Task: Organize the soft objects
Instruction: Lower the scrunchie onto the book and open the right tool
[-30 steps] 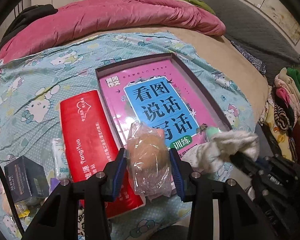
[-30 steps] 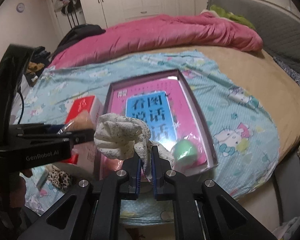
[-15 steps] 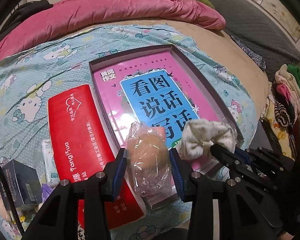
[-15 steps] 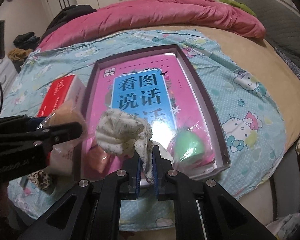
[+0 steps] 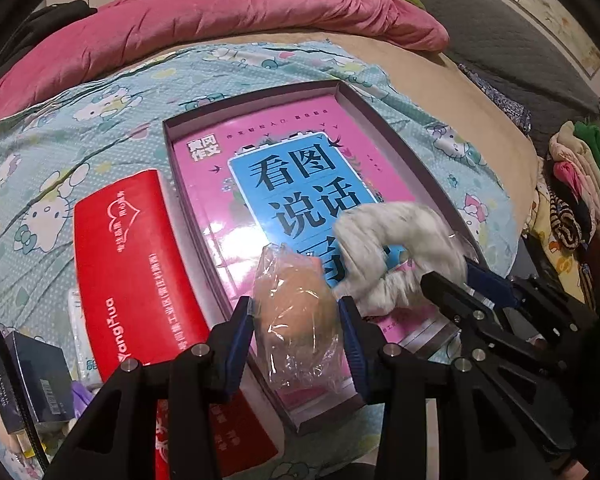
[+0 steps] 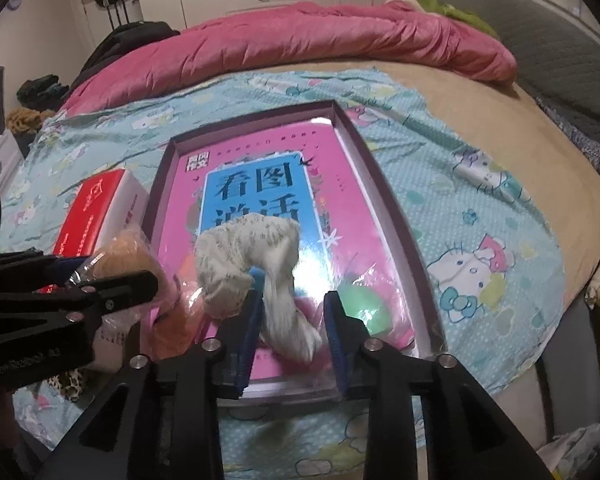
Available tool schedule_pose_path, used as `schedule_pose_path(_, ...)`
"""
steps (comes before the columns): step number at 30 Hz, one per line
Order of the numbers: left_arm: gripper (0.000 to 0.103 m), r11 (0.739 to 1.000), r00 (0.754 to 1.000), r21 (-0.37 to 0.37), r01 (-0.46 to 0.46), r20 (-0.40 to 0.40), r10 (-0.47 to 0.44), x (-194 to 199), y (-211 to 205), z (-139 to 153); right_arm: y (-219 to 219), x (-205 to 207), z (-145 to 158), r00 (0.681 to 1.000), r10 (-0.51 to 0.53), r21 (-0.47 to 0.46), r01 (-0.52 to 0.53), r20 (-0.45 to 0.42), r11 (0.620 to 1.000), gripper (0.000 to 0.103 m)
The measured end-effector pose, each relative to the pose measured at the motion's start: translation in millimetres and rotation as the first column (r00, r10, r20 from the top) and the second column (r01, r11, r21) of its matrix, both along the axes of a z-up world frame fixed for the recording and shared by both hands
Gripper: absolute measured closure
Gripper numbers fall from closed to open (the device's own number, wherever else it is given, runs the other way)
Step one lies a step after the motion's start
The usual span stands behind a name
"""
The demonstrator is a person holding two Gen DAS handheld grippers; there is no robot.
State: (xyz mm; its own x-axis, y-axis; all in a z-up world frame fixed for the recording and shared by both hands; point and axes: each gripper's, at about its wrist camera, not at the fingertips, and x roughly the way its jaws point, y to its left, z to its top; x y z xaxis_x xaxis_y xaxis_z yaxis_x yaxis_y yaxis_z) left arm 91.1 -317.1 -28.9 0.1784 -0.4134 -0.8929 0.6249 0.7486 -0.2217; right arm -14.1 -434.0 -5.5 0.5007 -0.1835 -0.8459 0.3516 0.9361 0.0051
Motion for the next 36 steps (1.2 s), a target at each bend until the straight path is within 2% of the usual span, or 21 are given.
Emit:
schedule_pose_path(12,0.059,0.999,0.998,0.001,0.037,-0.044,-0.037,-4.3,-10.2,-10.6,-11.6,-12.2,9.8,0.999,-0.037,0.014,0.037,0.029,0.999,0.067)
schedule_pose_path(19,0.059,0.991,0.991,-0.064,0.12,-0.045,-0.123,-24.3,-22.7,-1.6,-18.8,-19.7,18.6,0.996,-0.069,0.008,0.069,0.051,0.998,0.067)
schedule_pose_path(23,0.06,0.986,0.986,-0.062,0.157,-0.052,-0.161,-32.6,-32.3,-3.7,-20.2,-20.8,19.8,0.997,-0.073,-0.046,0.074,0.032,0.996,0.062)
schedule_pose_path(25,0.06,0.986,0.985,-0.059,0.156,-0.069,-0.16,-32.6,-34.5,-7.4,-22.3,-22.2,19.5,0.997,-0.073,-0.043,0.074,0.028,0.996,0.061)
schedule_pose_path(29,0.059,0.987,0.985,-0.035,0.158,-0.071,-0.16,-32.0,-38.4,-13.5,-25.7,-25.4,20.6,0.997,-0.078,-0.047,0.079,0.031,0.996,0.049)
schedule_pose_path(36,0.056,0.988,0.986,-0.005,0.154,-0.071,-0.154,-30.1,-41.0,-22.1,-27.6,-29.4,21.0,0.996,-0.087,-0.053,0.088,0.026,0.995,0.046)
